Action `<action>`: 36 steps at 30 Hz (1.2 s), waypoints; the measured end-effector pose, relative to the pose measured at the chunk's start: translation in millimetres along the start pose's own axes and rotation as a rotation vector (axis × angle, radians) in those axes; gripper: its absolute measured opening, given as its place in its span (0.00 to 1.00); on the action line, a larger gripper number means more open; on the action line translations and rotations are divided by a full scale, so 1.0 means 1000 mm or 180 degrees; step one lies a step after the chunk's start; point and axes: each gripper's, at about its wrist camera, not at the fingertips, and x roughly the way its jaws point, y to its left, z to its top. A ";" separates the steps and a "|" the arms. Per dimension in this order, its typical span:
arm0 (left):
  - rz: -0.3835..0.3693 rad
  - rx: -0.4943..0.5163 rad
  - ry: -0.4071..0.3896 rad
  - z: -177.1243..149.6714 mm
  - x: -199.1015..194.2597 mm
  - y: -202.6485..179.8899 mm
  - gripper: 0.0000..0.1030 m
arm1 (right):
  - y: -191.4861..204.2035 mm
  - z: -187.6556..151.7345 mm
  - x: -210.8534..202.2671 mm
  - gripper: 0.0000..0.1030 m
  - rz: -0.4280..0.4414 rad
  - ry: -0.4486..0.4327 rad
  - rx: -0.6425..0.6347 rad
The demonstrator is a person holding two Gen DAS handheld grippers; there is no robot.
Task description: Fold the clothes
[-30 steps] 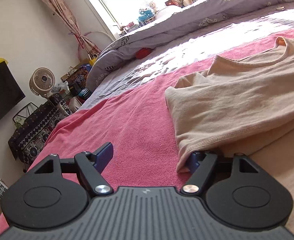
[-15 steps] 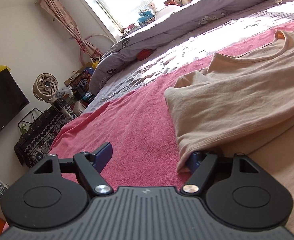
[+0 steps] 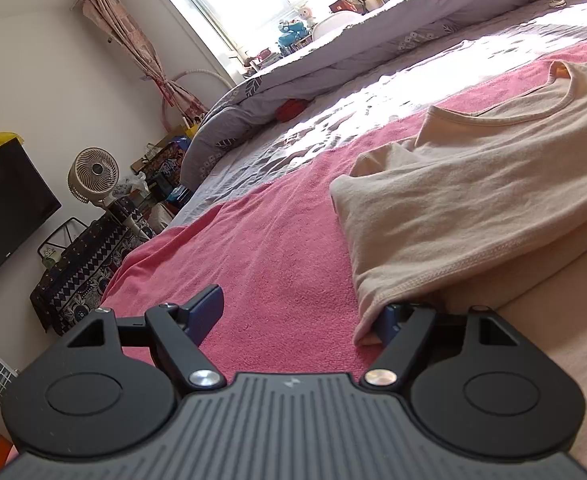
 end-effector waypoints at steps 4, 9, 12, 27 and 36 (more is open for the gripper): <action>0.0004 0.0001 0.0001 0.001 -0.001 -0.001 0.75 | 0.000 -0.002 0.015 0.06 -0.0072 0.0022 -0.0090; 0.0007 -0.0002 0.0006 0.002 -0.004 -0.001 0.75 | 0.005 -0.025 0.041 0.08 -0.0206 0.0314 -0.0193; 0.0012 0.0004 0.0006 0.002 -0.005 -0.001 0.75 | 0.011 -0.023 0.034 0.26 -0.0435 0.0260 -0.0321; 0.0046 0.0045 0.0000 0.002 -0.004 -0.001 0.75 | 0.094 -0.015 -0.007 0.42 0.0861 0.0071 -0.0401; 0.0060 0.0102 0.0000 0.003 -0.006 -0.003 0.75 | 0.079 -0.043 -0.007 0.48 0.0663 0.0436 -0.0588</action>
